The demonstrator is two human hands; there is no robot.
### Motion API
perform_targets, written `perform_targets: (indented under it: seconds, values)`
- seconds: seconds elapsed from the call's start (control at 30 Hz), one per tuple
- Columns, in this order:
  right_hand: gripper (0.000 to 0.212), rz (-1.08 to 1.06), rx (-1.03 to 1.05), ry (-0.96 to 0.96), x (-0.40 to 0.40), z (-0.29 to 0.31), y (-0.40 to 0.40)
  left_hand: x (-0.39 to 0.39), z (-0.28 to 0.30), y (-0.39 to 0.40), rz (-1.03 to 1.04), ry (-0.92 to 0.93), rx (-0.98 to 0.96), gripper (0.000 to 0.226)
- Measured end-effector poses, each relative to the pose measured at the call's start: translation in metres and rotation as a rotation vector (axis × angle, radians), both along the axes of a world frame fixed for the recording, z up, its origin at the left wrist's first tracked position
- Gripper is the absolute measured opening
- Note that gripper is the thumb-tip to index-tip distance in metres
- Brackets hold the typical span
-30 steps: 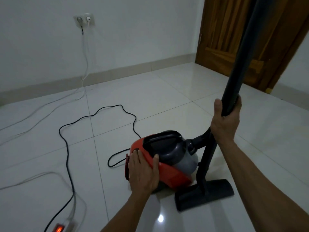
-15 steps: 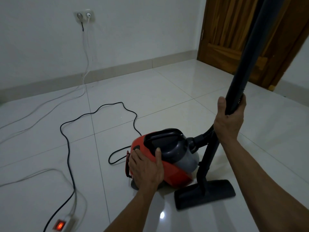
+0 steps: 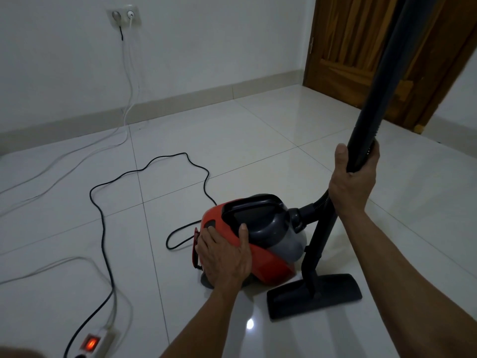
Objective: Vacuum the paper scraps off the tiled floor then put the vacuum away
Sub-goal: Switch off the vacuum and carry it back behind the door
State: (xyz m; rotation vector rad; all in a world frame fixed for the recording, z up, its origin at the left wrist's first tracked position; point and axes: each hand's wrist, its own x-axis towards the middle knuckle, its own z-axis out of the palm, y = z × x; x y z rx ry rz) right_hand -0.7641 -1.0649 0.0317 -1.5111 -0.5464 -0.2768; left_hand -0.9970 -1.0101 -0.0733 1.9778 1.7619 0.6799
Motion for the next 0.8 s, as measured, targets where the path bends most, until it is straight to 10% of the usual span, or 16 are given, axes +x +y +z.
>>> perform_targets:
  seconds: [0.8]
  values:
    - [0.069, -0.025, -0.016, 0.028, -0.0037, 0.0025, -0.0032, -0.0012, -0.0027, -0.001, -0.019, -0.015, -0.016, 0.098]
